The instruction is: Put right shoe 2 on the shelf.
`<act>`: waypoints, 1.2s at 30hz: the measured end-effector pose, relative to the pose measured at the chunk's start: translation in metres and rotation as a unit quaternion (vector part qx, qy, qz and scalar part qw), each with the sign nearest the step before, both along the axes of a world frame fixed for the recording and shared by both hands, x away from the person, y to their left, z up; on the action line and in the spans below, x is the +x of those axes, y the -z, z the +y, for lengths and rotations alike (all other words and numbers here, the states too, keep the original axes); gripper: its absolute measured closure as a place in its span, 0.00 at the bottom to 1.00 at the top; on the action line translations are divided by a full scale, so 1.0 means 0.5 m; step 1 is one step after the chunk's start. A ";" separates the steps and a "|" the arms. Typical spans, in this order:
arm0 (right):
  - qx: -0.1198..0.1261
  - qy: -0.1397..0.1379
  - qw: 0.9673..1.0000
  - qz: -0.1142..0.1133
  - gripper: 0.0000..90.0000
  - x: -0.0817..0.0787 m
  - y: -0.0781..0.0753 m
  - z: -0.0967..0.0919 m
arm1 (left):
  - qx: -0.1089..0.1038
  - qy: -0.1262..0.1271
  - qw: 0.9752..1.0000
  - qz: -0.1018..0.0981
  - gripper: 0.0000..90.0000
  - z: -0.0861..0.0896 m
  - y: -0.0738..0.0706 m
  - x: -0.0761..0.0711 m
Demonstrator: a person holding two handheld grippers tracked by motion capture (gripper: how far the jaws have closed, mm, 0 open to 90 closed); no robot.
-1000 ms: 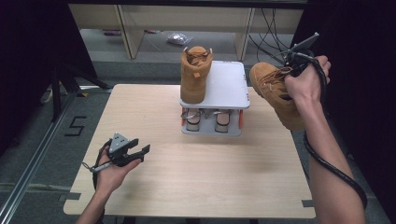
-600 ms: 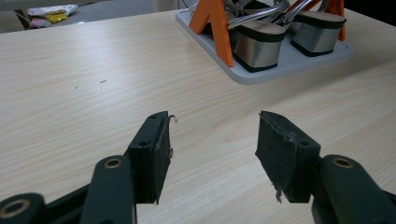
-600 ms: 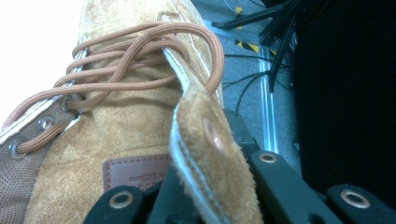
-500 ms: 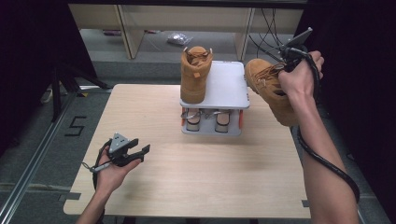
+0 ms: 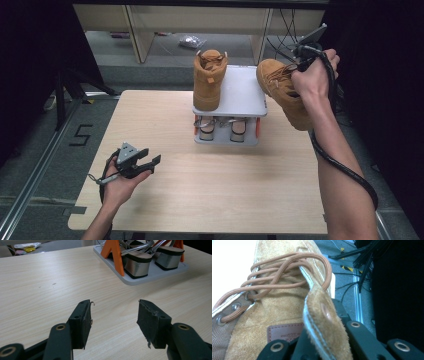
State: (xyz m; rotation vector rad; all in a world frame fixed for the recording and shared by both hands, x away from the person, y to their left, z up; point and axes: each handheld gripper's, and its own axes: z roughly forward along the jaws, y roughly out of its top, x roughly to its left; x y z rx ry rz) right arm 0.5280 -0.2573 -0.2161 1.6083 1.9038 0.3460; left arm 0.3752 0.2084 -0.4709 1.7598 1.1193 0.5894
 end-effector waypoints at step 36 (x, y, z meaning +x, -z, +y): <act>0.014 -0.012 1.000 0.019 0.96 0.062 0.006 0.066 | 0.000 0.000 1.000 0.004 0.49 0.000 0.005 0.001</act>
